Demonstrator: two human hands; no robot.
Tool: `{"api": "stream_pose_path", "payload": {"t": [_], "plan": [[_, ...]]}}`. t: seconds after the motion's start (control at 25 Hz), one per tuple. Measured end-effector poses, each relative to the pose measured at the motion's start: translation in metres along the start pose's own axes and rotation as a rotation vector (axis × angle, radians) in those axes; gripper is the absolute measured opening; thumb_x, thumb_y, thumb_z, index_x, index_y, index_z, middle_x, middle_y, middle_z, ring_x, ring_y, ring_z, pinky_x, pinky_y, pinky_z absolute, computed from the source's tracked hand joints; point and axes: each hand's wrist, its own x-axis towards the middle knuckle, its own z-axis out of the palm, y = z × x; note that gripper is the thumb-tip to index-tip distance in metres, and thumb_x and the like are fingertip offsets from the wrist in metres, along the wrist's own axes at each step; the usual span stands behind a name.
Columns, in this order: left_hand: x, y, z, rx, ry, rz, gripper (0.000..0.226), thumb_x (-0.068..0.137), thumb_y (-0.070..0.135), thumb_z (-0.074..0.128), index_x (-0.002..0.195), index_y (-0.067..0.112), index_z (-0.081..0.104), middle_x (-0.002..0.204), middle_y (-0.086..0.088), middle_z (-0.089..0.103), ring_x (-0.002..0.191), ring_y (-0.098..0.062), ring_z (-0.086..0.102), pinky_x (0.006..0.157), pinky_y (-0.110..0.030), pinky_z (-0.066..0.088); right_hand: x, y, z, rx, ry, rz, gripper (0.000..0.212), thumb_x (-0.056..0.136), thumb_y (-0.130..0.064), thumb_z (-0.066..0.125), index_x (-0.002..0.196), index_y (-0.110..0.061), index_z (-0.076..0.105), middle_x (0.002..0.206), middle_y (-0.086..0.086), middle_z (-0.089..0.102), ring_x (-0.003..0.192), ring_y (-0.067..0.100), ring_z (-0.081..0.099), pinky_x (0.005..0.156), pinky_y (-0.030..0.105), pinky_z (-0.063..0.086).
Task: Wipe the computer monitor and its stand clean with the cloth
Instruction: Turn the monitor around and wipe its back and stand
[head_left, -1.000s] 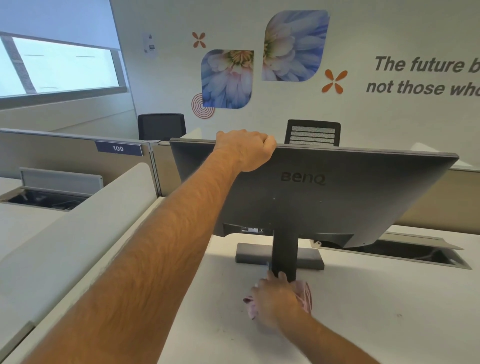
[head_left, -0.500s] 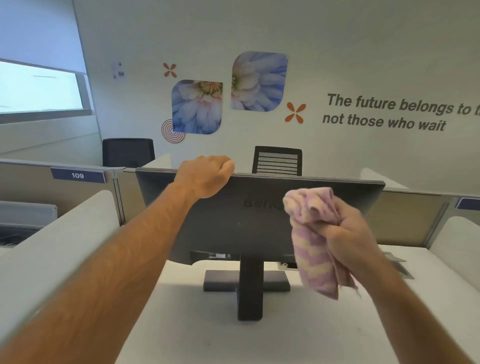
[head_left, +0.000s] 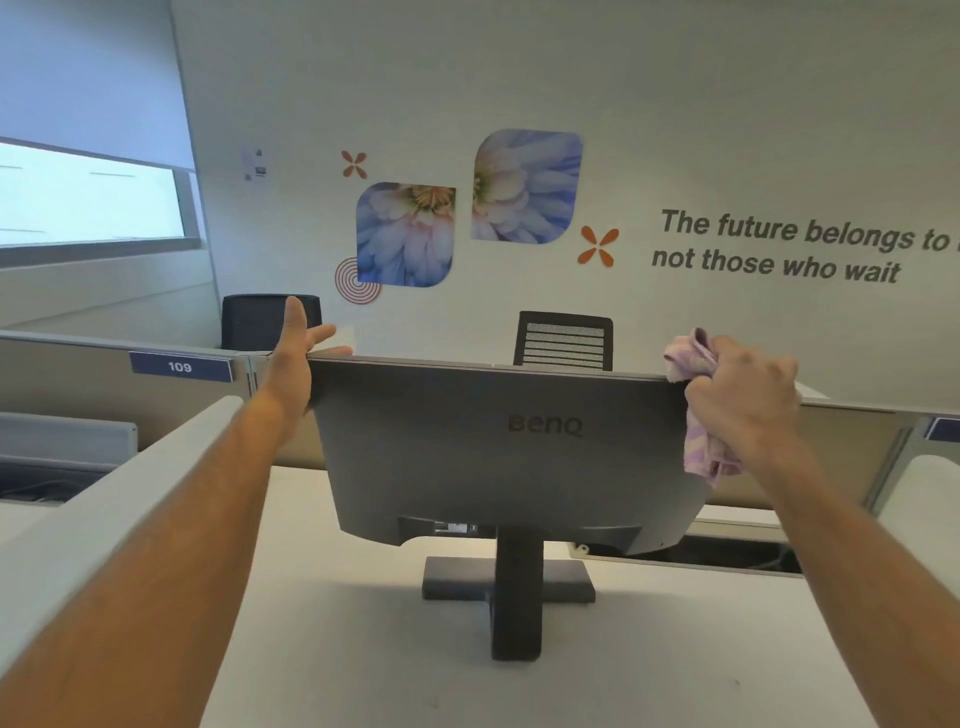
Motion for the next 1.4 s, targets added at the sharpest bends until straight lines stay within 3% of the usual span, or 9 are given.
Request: {"api": "stream_pose_path", "payload": {"t": [0.16, 0.32, 0.52, 0.64, 0.8, 1.0, 1.2, 1.32, 1.4], "plan": [[-0.011, 0.009, -0.003, -0.202, -0.141, -0.068, 0.092, 0.085, 0.084, 0.008, 0.141, 0.025, 0.052, 0.135, -0.002, 0.063, 0.114, -0.023, 0.062, 0.091, -0.043, 0.047, -0.017, -0.057, 0.017, 0.019, -0.06, -0.167, 0.022, 0.081, -0.024, 0.047, 0.102, -0.017, 0.052, 0.092, 0.012, 0.062, 0.083, 0.031, 0.05, 0.078, 0.038, 0.031], [-0.009, 0.004, -0.014, -0.252, -0.199, -0.095, 0.101, 0.08, 0.087, 0.002, 0.147, 0.025, 0.045, 0.146, 0.0, 0.054, 0.129, -0.028, 0.052, 0.106, -0.051, 0.038, -0.047, -0.134, 0.038, 0.058, -0.043, -0.311, 0.026, 0.082, -0.025, 0.052, 0.107, -0.019, 0.055, 0.094, 0.006, 0.063, 0.083, 0.026, 0.055, 0.086, 0.041, 0.041], [-0.006, -0.001, -0.021, -0.319, -0.255, -0.116, 0.106, 0.077, 0.089, 0.0, 0.154, 0.025, 0.033, 0.152, -0.001, 0.048, 0.137, -0.03, 0.047, 0.11, -0.05, 0.035, -0.085, -0.224, 0.064, 0.056, -0.016, -0.473, 0.033, 0.083, -0.026, 0.054, 0.116, -0.019, 0.055, 0.108, 0.006, 0.064, 0.086, 0.024, 0.047, 0.076, 0.038, 0.026], [-0.001, -0.005, -0.028, -0.371, -0.329, -0.129, 0.114, 0.071, 0.094, 0.0, 0.157, 0.025, 0.026, 0.149, -0.003, 0.051, 0.134, -0.026, 0.051, 0.114, -0.045, 0.033, -0.102, -0.262, 0.083, 0.16, 0.002, -0.528, 0.035, 0.084, -0.026, 0.057, 0.118, -0.021, 0.055, 0.111, 0.004, 0.064, 0.089, 0.022, 0.049, 0.076, 0.036, 0.027], [0.002, -0.004, -0.033, -0.436, -0.497, -0.124, 0.121, 0.065, 0.098, 0.002, 0.152, 0.022, 0.039, 0.144, -0.008, 0.056, 0.134, -0.03, 0.052, 0.119, -0.049, 0.027, -0.12, -0.297, 0.103, 0.299, 0.018, -0.588, 0.042, 0.086, -0.029, 0.064, 0.126, -0.023, 0.055, 0.122, 0.003, 0.062, 0.099, 0.022, 0.05, 0.083, 0.034, 0.04], [-0.001, -0.007, -0.042, -0.606, -0.571, -0.142, 0.128, 0.06, 0.102, 0.011, 0.15, 0.016, 0.042, 0.149, -0.015, 0.049, 0.137, -0.035, 0.047, 0.117, -0.053, 0.032, -0.131, -0.297, 0.12, 0.38, 0.066, -0.786, 0.06, 0.08, -0.024, 0.078, 0.135, -0.018, 0.055, 0.14, 0.009, 0.057, 0.114, 0.029, 0.05, 0.095, 0.04, 0.047], [0.004, -0.011, -0.041, -0.558, -0.468, -0.144, 0.118, 0.061, 0.101, 0.01, 0.153, 0.032, 0.034, 0.145, -0.011, 0.055, 0.125, -0.039, 0.058, 0.101, -0.06, 0.048, -0.123, -0.251, 0.13, 0.299, 0.165, -1.124, 0.052, 0.084, -0.019, 0.065, 0.135, -0.014, 0.058, 0.144, 0.008, 0.055, 0.124, 0.032, 0.046, 0.094, 0.042, 0.043], [0.008, -0.012, -0.037, -0.462, -0.399, -0.106, 0.114, 0.066, 0.098, 0.002, 0.155, 0.032, 0.03, 0.138, -0.01, 0.061, 0.124, -0.037, 0.059, 0.111, -0.059, 0.036, -0.132, -0.224, 0.14, 0.048, 0.031, -1.331, 0.048, 0.082, -0.022, 0.062, 0.13, -0.016, 0.059, 0.139, 0.005, 0.058, 0.126, 0.029, 0.041, 0.091, 0.044, 0.044], [0.008, -0.012, -0.035, -0.394, -0.343, -0.079, 0.109, 0.072, 0.094, -0.001, 0.155, 0.031, 0.032, 0.135, -0.009, 0.063, 0.125, -0.033, 0.058, 0.115, -0.058, 0.03, -0.141, -0.207, 0.147, -0.029, -0.134, -1.3, 0.053, 0.08, -0.022, 0.072, 0.13, -0.019, 0.056, 0.139, 0.003, 0.056, 0.127, 0.029, 0.039, 0.096, 0.046, 0.045]]}}
